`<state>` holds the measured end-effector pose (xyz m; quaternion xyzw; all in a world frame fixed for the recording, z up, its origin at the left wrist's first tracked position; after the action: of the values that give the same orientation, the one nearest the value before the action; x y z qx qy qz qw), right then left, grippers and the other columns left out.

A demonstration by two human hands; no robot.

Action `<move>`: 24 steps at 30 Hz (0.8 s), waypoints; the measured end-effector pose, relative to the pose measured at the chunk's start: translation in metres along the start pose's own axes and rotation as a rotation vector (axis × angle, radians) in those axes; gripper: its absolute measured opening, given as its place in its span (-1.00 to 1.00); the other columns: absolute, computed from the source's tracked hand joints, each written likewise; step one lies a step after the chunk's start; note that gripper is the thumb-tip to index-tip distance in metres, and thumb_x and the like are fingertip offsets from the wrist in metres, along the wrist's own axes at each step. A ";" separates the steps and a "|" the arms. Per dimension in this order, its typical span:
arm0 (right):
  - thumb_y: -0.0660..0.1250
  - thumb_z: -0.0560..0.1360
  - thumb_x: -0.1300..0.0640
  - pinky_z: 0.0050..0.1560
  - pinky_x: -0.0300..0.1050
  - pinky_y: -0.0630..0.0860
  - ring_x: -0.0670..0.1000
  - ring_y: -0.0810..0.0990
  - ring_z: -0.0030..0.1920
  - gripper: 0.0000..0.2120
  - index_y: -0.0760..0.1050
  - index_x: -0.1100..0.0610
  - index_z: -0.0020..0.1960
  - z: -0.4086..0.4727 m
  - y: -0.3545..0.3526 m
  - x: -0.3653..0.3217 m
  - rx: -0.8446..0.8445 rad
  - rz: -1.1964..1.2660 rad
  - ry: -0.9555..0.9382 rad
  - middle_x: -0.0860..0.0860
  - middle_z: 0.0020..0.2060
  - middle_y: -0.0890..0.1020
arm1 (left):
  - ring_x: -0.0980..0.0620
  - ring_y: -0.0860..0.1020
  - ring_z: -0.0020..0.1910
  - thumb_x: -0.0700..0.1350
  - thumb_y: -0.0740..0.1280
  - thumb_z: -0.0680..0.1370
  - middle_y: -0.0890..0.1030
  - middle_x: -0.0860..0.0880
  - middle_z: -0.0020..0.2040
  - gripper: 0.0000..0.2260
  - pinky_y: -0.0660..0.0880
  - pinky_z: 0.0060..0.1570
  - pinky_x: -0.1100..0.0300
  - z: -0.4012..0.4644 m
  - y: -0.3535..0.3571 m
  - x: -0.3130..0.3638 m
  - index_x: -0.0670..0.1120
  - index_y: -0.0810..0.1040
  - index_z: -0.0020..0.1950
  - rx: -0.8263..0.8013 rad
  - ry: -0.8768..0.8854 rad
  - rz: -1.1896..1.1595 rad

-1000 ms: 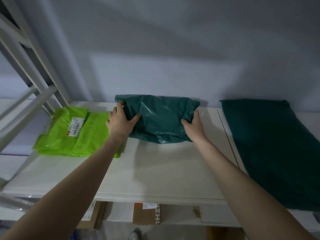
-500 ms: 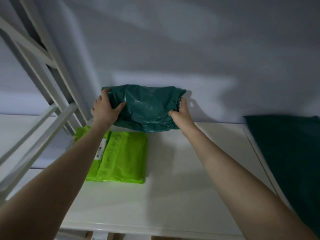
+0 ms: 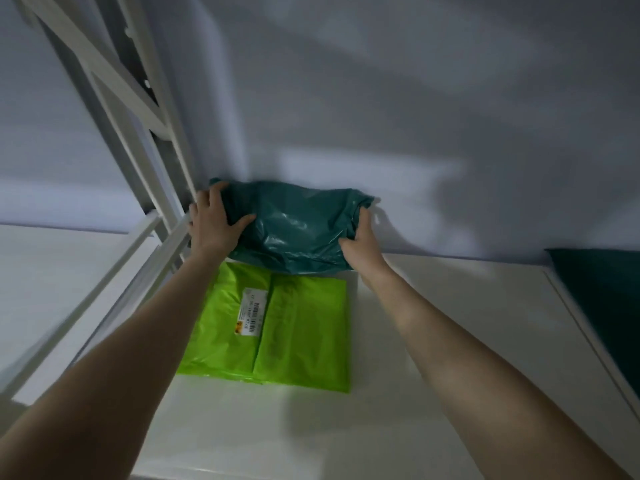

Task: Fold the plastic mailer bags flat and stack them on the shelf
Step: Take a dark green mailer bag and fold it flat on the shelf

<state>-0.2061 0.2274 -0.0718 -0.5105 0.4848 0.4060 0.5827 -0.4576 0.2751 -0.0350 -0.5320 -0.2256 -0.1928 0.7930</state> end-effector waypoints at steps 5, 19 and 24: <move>0.17 0.54 0.28 0.22 -0.14 0.37 0.10 0.39 0.31 -0.39 0.00 0.11 0.51 -0.001 0.019 0.023 -0.069 -0.261 0.089 0.07 0.34 0.37 | -0.38 0.23 0.33 0.08 0.38 0.47 0.20 -0.30 0.39 -0.32 0.25 0.26 -0.33 -0.004 0.020 -0.033 -0.01 0.12 0.47 -0.161 -0.071 0.171; -0.08 0.63 -0.09 0.50 0.16 -0.12 0.00 -0.11 0.53 -0.45 -0.17 0.00 0.55 -0.013 0.059 0.028 -0.333 -1.141 -0.119 -0.01 0.54 -0.12 | -0.06 -0.02 0.53 0.22 -0.13 0.59 -0.04 0.04 0.56 -0.51 0.02 0.45 -0.20 -0.036 0.081 -0.025 0.19 0.00 0.52 -0.548 0.171 0.385; -0.09 0.63 -0.13 0.50 0.16 -0.16 -0.01 -0.14 0.53 -0.44 -0.19 0.00 0.55 -0.009 0.057 0.025 -0.374 -1.128 -0.084 -0.02 0.54 -0.16 | -0.11 -0.13 0.53 0.15 -0.13 0.63 -0.13 0.00 0.57 -0.53 -0.11 0.46 -0.18 -0.037 0.081 -0.023 0.17 -0.12 0.53 -0.586 0.160 0.463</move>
<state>-0.2575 0.2262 -0.1082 -0.7669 0.0356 0.1322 0.6271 -0.4263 0.2715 -0.1212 -0.7562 0.0278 -0.1059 0.6451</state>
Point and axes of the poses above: each hand's wrist, its own z-axis towards the middle knuckle, its own y-axis out of the palm, x = y × z, the point moved 7 cm from there along z, towards the middle knuckle
